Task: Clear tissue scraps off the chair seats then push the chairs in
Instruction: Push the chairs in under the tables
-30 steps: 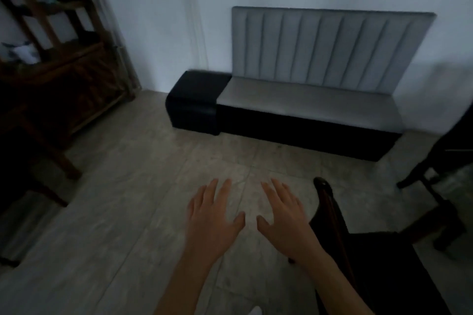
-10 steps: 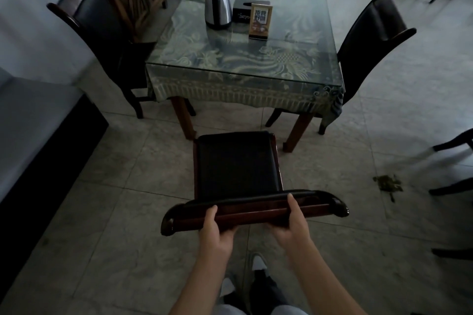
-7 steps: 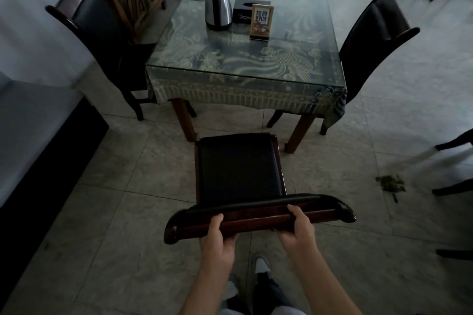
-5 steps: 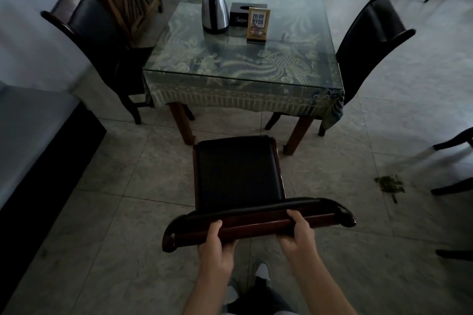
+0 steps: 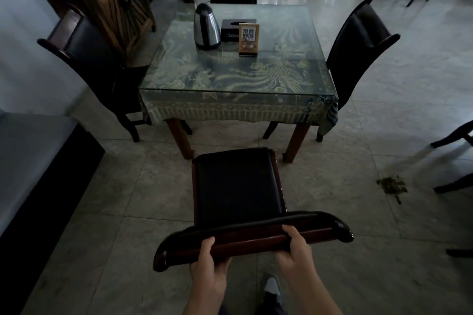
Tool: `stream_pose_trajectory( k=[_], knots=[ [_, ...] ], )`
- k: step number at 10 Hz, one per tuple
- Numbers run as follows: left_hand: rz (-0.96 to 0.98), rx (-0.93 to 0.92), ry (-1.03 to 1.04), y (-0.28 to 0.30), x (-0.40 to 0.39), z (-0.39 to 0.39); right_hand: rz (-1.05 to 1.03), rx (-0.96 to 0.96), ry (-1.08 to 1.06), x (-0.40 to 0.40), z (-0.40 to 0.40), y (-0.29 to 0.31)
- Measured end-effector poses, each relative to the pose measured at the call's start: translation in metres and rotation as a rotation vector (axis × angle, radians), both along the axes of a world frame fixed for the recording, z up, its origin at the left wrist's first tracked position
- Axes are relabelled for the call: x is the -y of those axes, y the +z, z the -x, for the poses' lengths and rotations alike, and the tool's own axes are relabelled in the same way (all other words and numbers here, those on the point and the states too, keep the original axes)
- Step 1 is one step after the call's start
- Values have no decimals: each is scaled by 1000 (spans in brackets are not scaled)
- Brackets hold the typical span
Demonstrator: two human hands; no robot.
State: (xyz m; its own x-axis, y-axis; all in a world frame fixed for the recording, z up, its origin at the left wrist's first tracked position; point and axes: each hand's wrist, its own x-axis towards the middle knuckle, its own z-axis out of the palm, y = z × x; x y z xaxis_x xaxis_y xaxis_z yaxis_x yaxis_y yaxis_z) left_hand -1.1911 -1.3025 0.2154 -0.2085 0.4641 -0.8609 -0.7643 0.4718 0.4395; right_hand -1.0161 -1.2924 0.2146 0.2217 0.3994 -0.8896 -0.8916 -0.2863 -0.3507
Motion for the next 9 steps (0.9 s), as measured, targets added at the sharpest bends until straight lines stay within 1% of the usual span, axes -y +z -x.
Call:
stream_pose_trajectory(
  k=[1,2,3,4,5,6,7,8,9],
  knots=[
    [-66,9,-74,-1,0,20,4,6,-28,2,19,2],
    [-57,36,-75,0,2,36,14,25,-40,10,36,4],
    [-99,14,-163,8,5,56,-22,29,-73,18,56,4],
    [-17,61,-150,11,-1,71,-43,55,-119,25,73,4],
    [-110,-37,-232,3,4,89,-53,62,-127,31,90,4],
    [-240,-60,-347,-5,19,105,-23,38,-140,40,103,4],
    [-296,-49,-352,-18,30,114,4,20,-150,46,109,2],
    [-248,7,-270,-18,30,115,3,29,-158,46,110,6],
    [-244,-18,-258,-5,28,107,0,7,-139,47,108,5]
  ],
)
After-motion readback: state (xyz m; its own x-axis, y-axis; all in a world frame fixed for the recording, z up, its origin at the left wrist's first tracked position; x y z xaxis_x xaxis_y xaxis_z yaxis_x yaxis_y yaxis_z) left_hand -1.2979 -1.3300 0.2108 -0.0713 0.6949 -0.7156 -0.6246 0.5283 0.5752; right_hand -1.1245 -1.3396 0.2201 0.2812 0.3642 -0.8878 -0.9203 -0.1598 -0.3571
